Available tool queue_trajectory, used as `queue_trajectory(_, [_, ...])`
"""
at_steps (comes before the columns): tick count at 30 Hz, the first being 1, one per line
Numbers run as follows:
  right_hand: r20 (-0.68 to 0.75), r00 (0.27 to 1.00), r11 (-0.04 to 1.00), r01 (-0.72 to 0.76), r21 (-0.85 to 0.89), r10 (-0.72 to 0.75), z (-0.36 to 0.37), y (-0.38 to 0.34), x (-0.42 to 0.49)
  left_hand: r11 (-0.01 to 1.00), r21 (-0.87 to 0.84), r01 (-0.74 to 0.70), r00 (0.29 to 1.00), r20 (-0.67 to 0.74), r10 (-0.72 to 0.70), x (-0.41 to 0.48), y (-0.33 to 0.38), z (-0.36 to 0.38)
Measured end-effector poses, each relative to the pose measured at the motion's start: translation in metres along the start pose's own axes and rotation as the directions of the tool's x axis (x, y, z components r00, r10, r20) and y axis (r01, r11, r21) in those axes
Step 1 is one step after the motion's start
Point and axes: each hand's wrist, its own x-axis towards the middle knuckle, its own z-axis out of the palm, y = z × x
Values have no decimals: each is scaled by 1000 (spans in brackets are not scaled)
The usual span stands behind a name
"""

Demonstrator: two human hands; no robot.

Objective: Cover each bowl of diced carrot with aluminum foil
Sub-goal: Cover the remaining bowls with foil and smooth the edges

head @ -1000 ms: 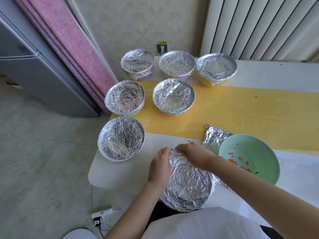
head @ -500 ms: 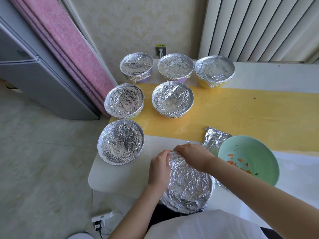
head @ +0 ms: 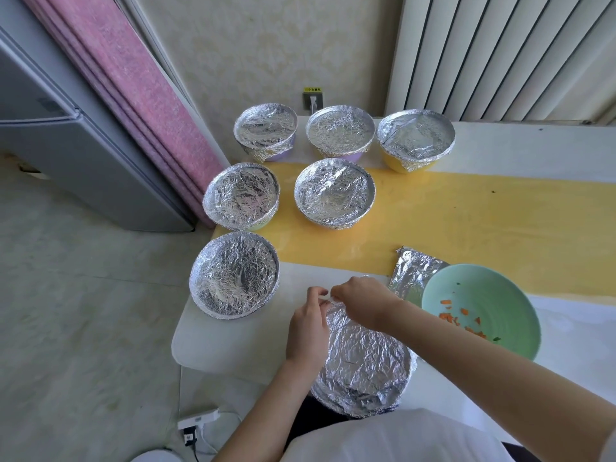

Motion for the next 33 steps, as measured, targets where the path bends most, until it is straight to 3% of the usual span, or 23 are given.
queue_trajectory(15, [-86,996,955,36,296,-11,17,15,-6,1000,-12,19,998,-57,-19,-2,-3,2])
queue_trajectory(20, [-135,989,918,-6,396,65,24,18,-4,998,-33,44,995,-85,-47,-2,-7,2])
queue_trajectory(27, [-101,995,947,6,321,28,25,20,-6,1000,6,13,997,79,-14,8,-4,-2])
queue_trajectory(33, [-66,998,962,3,274,16,19,22,-5,1000,28,13,999,43,-14,5,-2,-2])
